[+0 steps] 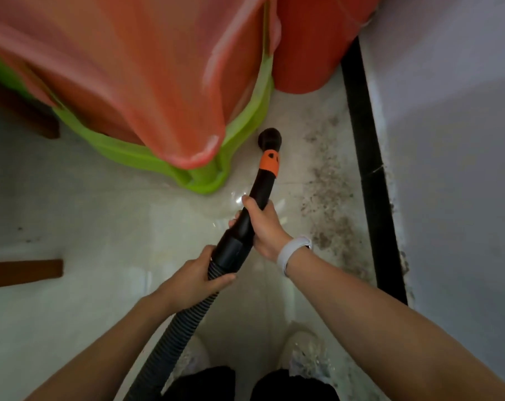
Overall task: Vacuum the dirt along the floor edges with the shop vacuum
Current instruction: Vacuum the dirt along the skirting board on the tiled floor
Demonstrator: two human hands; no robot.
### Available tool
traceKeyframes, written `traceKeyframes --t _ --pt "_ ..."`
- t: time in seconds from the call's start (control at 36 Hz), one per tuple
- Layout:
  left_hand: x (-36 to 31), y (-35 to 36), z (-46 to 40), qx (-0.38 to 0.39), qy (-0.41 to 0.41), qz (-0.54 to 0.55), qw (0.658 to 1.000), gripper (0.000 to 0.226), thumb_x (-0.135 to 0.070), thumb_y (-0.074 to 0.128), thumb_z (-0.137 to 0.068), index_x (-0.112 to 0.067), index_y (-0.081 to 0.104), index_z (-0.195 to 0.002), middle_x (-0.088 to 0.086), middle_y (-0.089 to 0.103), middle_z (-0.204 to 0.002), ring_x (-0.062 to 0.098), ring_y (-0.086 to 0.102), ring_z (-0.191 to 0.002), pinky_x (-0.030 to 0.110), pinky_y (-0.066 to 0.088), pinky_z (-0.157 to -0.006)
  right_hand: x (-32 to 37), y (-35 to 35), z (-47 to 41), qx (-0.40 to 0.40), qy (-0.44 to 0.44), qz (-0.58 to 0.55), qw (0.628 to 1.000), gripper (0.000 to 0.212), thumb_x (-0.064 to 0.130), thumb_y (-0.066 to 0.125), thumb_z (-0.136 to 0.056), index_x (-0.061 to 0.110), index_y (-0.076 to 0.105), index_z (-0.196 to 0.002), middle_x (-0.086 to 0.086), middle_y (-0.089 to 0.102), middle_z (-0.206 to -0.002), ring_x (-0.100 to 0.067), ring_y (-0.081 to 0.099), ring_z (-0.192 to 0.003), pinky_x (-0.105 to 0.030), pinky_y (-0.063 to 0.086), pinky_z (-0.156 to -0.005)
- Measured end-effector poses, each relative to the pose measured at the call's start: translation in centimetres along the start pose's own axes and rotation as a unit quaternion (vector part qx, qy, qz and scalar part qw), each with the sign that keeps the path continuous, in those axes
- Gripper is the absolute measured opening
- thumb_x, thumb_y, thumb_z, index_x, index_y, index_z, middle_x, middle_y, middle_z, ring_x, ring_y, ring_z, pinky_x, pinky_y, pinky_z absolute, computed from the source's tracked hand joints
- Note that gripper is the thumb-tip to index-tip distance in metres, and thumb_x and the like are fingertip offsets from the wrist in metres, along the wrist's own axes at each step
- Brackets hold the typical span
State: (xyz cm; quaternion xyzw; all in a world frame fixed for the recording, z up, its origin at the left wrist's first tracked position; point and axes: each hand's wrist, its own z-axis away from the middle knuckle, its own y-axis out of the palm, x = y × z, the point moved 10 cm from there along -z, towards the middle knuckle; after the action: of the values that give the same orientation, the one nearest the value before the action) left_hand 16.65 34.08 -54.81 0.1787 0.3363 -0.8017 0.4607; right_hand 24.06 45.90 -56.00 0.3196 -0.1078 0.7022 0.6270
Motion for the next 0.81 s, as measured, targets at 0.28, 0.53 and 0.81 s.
traceKeyframes --t 0.28,0.53,0.81 --pt "-2.7 2.3 -4.4 0.047 0.067 0.11 0.991 0.072 -0.013 0.077 -0.074 -0.024 0.03 -0.128 -0.005 0.051 -0.115 0.006 0.056 -0.103 0.028 0.054 -0.084 0.8 -2.3 -2.8 0.004 -0.013 -0.072 0.997 0.021 0.023 0.059 -0.094 0.006 0.047 -0.097 -0.009 0.056 -0.062 -0.021 0.058 -0.055 -0.035 0.053 -0.061" --pt "-3.9 0.1 -7.5 0.073 0.098 0.082 0.989 0.067 -0.001 0.073 -0.075 -0.023 0.033 -0.125 -0.003 0.049 -0.113 0.008 0.056 -0.1 0.015 0.049 -0.074 7.1 -3.2 -8.0 -0.072 -0.069 0.0 0.995 0.022 0.024 0.057 -0.095 0.006 0.046 -0.093 -0.008 0.047 -0.059 -0.018 0.049 -0.046 -0.026 0.048 -0.044" --pt "-6.8 -1.6 -11.4 -0.083 0.048 0.05 0.994 0.056 -0.043 0.075 -0.077 -0.017 0.038 -0.11 -0.008 0.056 -0.089 0.004 0.059 -0.073 0.021 0.048 -0.058 10.4 -4.9 -10.1 -0.143 -0.113 0.065 0.981 0.024 0.025 0.059 -0.093 0.004 0.048 -0.092 -0.011 0.05 -0.062 -0.02 0.05 -0.044 -0.025 0.045 -0.04"
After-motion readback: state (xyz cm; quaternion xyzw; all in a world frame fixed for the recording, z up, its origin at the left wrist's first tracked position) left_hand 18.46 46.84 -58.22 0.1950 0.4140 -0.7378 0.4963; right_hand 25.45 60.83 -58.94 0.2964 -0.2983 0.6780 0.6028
